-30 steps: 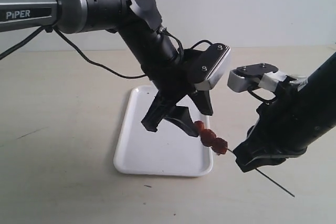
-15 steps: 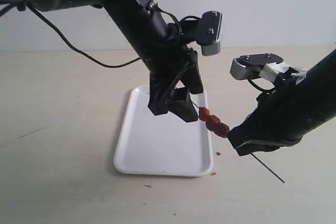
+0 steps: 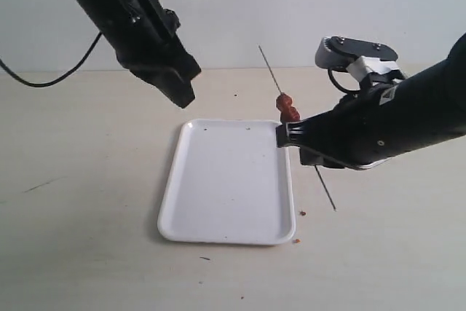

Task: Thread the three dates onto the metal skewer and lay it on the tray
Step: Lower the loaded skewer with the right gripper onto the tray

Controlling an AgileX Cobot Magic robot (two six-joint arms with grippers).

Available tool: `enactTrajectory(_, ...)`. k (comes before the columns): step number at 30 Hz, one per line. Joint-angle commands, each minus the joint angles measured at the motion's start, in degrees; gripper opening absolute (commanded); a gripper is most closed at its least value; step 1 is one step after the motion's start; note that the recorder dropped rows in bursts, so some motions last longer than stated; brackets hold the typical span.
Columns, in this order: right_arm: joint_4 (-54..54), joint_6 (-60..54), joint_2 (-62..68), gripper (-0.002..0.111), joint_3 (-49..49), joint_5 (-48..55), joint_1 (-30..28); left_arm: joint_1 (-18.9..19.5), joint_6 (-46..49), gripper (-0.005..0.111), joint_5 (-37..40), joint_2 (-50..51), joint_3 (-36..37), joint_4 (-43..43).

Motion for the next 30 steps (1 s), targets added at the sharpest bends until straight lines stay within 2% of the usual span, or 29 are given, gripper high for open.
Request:
enactTrajectory(1,-7.8,18.2,2.4,0.000,-0.5,-7.1,5.4,3.4,-1.9,0.000,-7.0,-7.0,7.3,-9.5)
enactTrajectory(2,-10.9,24.6,4.4,0.000,-0.5,-8.7,7.3,3.4,-3.1,0.000,-11.5,-9.5,10.3,-9.0)
enactTrajectory(4,-11.9,29.8,7.5,0.000,-0.5,-11.0,10.0,3.4,-3.5,0.000,-16.8,-12.6,14.5,-8.8)
enactTrajectory(8,-11.9,35.7,13.9,0.000,-0.5,-15.3,13.0,3.4,-3.9,0.000,-23.5,-17.0,21.9,-7.4)
enactTrajectory(13,-11.6,37.8,20.1,0.000,-3.8,-16.3,13.4,3.4,-3.8,0.000,-27.3,-18.6,27.4,-6.7)
enactTrajectory(18,-11.4,41.4,23.8,0.000,-7.2,-19.0,13.4,3.4,-3.4,0.000,-30.3,-18.6,30.1,-5.8)
enactTrajectory(30,-11.1,42.5,29.1,0.000,-10.1,-17.9,13.4,3.5,-3.4,0.000,-31.4,-18.6,30.3,-5.5)
